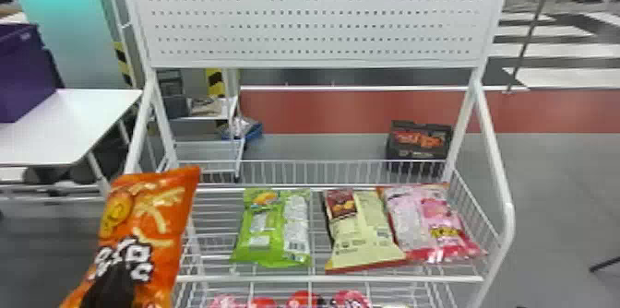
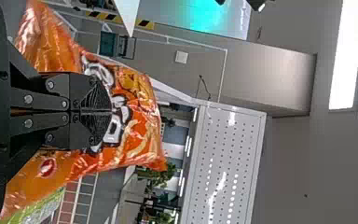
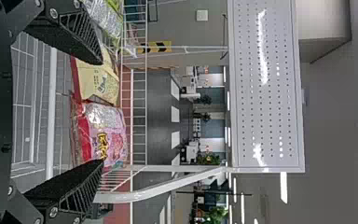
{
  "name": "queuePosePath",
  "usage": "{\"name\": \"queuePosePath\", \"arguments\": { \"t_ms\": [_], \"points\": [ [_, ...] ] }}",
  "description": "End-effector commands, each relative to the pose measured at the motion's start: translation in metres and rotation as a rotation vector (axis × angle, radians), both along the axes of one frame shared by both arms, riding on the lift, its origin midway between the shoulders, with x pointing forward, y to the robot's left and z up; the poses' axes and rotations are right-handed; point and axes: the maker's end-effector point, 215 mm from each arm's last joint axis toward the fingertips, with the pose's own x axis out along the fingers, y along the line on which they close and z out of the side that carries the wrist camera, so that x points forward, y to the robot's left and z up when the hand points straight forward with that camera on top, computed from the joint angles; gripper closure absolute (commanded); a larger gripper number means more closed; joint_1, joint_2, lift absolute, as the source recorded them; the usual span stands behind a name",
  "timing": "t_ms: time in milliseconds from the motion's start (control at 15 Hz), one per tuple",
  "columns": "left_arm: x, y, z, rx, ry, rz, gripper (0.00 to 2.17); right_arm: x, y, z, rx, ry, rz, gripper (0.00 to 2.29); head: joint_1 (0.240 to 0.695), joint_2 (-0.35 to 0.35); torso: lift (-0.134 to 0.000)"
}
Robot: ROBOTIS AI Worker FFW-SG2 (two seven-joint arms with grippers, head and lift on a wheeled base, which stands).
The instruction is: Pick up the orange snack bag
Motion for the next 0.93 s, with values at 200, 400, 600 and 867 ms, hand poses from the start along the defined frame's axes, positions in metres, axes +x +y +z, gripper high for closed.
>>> {"name": "queuePosePath", "arguments": {
  "t_ms": [200,400,600,867],
  "points": [
    [-0.026,0.002,0.0,0.019,-0.014,0.0,1.42,0.0,0.0,0.0,0.0,0.001,0.0,0.14,0.499,0.0,0.0],
    [-0.038,0.009,0.003,0.021,-0.03,0.012,1.42,0.0,0.002,0.0,0.003,0.0,0.003,0.14,0.499,0.0,0.0],
    [-0.048,0.011,0.007,0.022,-0.046,0.014,1.42,0.0,0.003,-0.001,0.007,0.002,0.003,0.14,0.499,0.0,0.0],
    [-0.053,0.011,0.008,0.033,-0.05,0.015,1.42,0.0,0.004,-0.001,0.008,0.002,0.004,0.14,0.499,0.0,0.0]
  ]
}}
